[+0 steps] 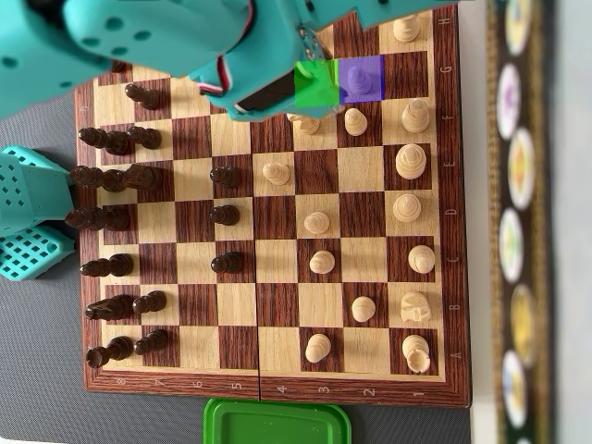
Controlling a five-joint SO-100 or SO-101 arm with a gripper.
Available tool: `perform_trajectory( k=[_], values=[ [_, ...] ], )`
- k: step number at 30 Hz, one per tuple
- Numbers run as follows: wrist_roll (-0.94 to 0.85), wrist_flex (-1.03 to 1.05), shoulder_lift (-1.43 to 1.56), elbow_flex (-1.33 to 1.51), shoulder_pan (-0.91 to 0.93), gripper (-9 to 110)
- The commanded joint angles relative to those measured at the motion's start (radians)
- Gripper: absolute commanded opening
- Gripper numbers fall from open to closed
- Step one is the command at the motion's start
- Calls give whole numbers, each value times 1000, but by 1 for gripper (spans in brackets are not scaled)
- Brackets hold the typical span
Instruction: Play chess
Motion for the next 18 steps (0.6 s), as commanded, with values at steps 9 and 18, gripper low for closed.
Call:
perform_trajectory(
  k=[9, 18],
  values=[
    [8, -12, -8, -55, -6, 17],
    [2, -5, -129, -173, -8, 17]
  ],
)
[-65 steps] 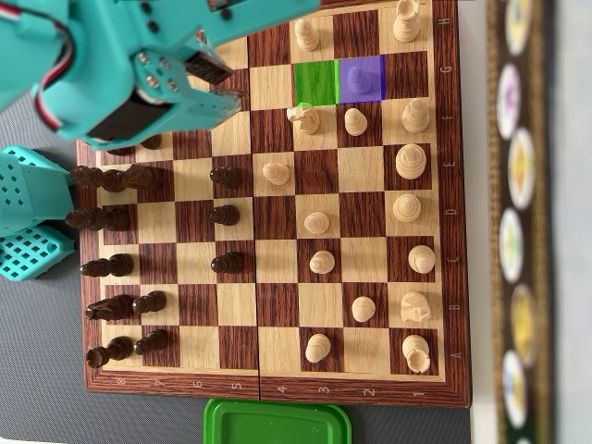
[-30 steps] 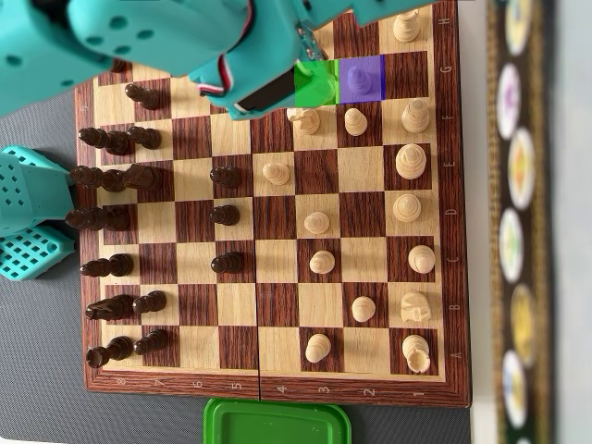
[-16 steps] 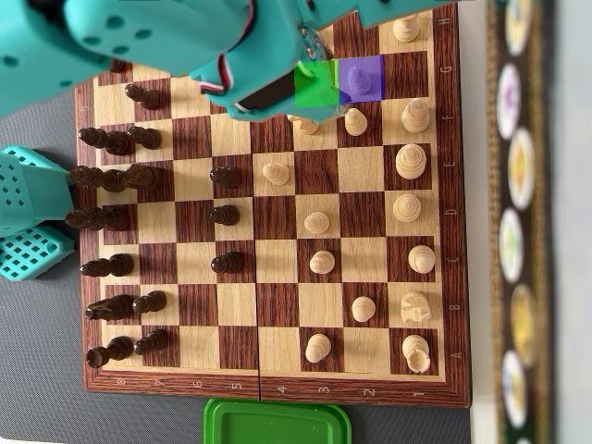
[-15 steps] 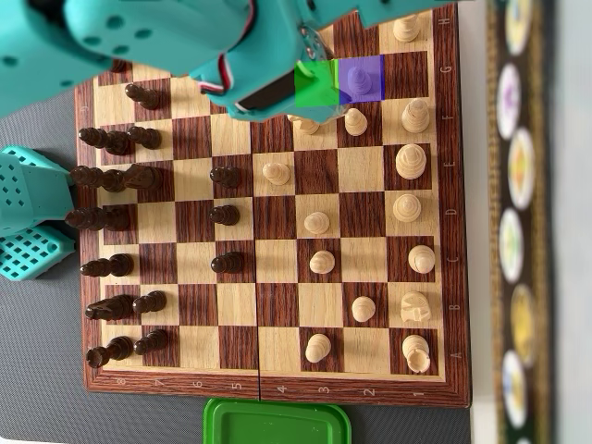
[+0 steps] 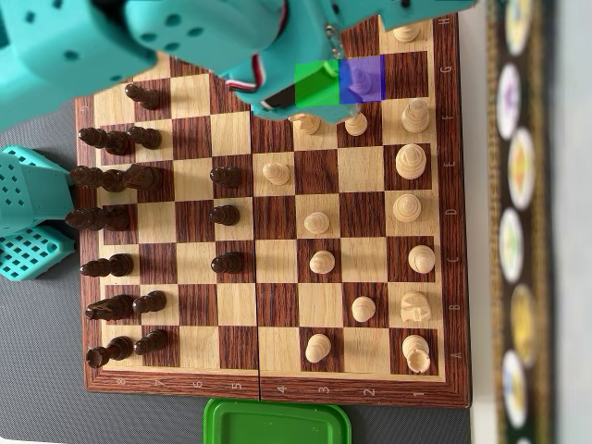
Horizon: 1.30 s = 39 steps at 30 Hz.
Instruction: Play chess
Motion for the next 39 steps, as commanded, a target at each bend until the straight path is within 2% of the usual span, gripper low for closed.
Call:
perform_trajectory(
  k=[1, 10, 14, 26, 39],
  values=[
    [0, -5, 8, -69, -2, 17],
    [3, -12, -2, -72, -3, 17],
    [5, -12, -2, -72, -2, 13],
    [-3, -6, -123, -153, -8, 14],
    [-5, -2, -127, -170, -9, 13]
  ],
)
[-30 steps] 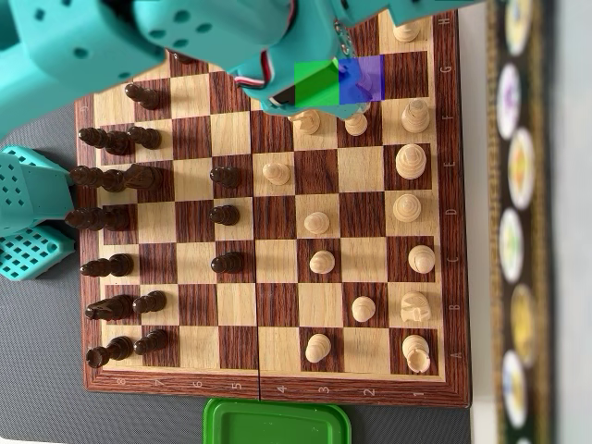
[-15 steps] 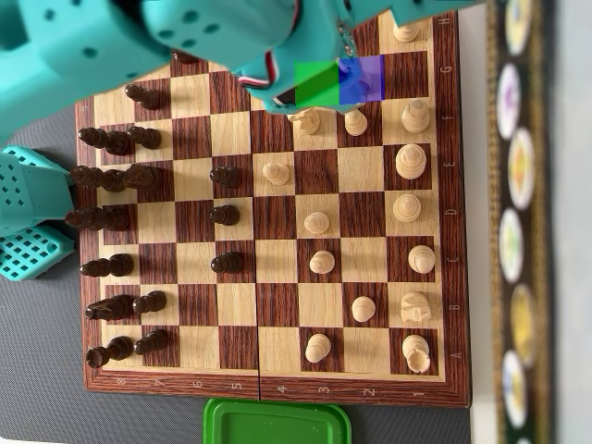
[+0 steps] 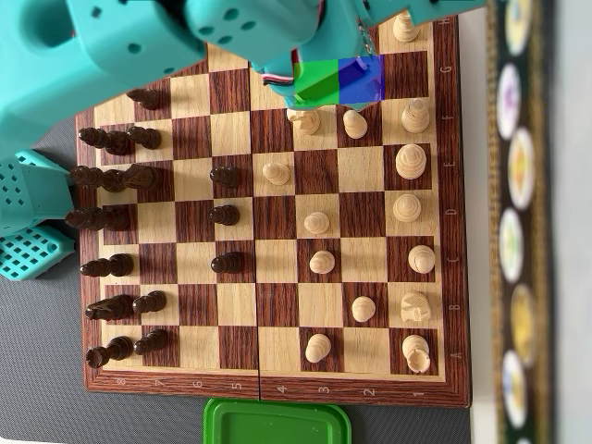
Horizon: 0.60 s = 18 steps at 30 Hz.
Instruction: Play chess
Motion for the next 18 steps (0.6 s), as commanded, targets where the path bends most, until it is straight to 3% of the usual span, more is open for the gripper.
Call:
perform_trajectory(
  k=[1, 18],
  values=[
    [-5, 0, 12, -40, -3, 13],
    [-6, 44, 12, -49, 0, 13]
  ],
)
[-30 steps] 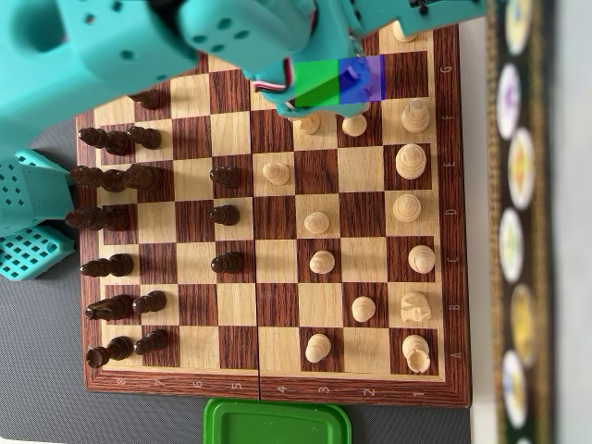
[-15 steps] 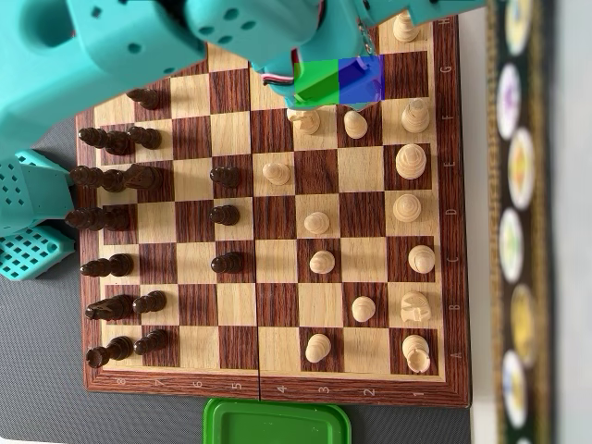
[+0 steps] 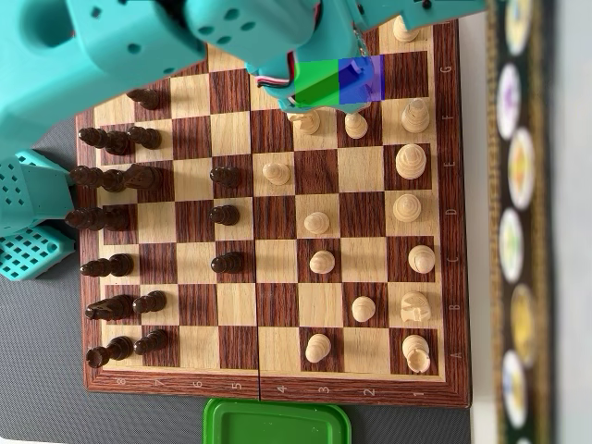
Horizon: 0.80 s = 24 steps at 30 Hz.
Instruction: Play chess
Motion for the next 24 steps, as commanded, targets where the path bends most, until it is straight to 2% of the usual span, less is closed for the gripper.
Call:
perform_trajectory(
  k=[1, 19, 24],
  values=[
    [-5, 5, 11, -49, -2, 13],
    [-6, -25, 5, -49, 8, 13],
    [-8, -23, 5, -46, 9, 5]
  ],
)
